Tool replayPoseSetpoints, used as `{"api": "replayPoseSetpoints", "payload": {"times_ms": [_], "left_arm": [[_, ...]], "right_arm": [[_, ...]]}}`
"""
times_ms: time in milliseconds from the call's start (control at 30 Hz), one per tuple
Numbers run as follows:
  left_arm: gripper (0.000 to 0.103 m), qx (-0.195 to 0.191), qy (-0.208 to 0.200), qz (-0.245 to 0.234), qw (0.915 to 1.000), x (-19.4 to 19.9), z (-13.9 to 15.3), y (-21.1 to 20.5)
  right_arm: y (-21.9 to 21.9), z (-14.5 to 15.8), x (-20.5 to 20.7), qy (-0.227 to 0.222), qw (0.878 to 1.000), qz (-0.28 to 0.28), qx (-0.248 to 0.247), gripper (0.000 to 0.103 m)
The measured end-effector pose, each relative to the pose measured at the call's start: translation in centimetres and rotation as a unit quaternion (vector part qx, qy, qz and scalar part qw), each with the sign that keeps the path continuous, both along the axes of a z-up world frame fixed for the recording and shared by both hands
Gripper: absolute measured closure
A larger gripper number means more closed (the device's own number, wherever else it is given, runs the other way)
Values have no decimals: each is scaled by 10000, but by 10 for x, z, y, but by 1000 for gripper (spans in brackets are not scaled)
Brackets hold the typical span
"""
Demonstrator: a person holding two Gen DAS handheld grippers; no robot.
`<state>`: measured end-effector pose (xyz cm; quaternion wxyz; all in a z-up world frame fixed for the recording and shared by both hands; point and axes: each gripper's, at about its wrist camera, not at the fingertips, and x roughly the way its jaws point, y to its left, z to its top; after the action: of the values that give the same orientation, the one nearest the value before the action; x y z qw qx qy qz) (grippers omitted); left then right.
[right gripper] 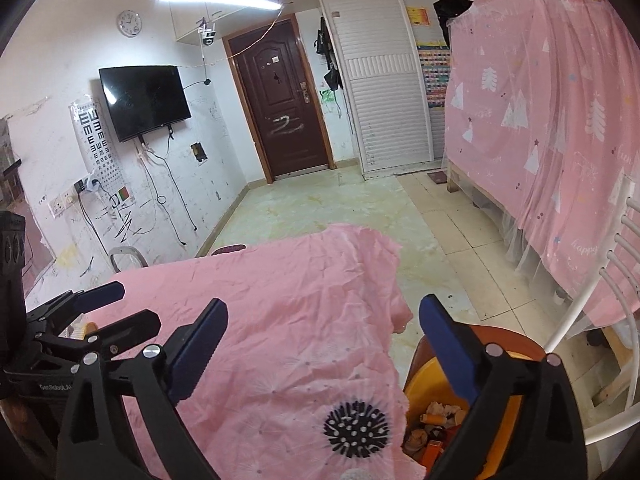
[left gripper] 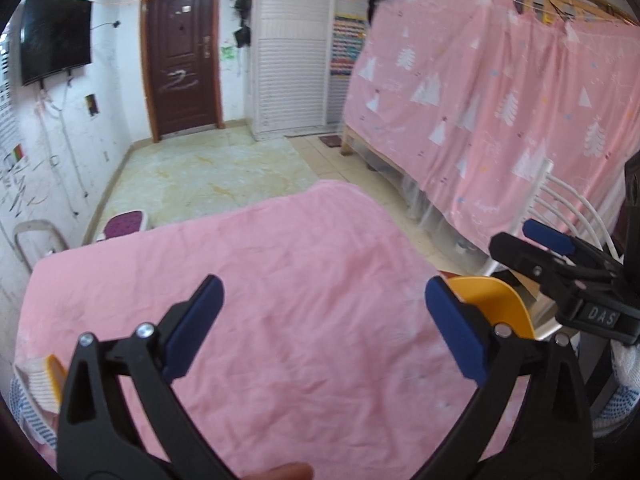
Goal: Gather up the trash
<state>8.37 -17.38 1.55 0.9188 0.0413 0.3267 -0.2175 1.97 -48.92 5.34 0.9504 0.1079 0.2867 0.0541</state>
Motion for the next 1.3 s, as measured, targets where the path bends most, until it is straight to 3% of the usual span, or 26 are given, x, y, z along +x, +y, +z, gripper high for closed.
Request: {"api": "replayPoseSetpoints", "payload": {"times_ms": [300, 567, 1300], "left_arm": [[6, -178, -32, 711, 9973, 5, 0, 67], [6, -249, 9, 1007, 9946, 6, -1, 92], [6, -298, 64, 1259, 9916, 12, -3, 117]], "right_arm": [[67, -5, 18, 93, 9981, 558, -262, 15], [104, -5, 29, 162, 9953, 899, -311, 15], [114, -9, 33, 219, 9935, 1041, -399, 14]]}}
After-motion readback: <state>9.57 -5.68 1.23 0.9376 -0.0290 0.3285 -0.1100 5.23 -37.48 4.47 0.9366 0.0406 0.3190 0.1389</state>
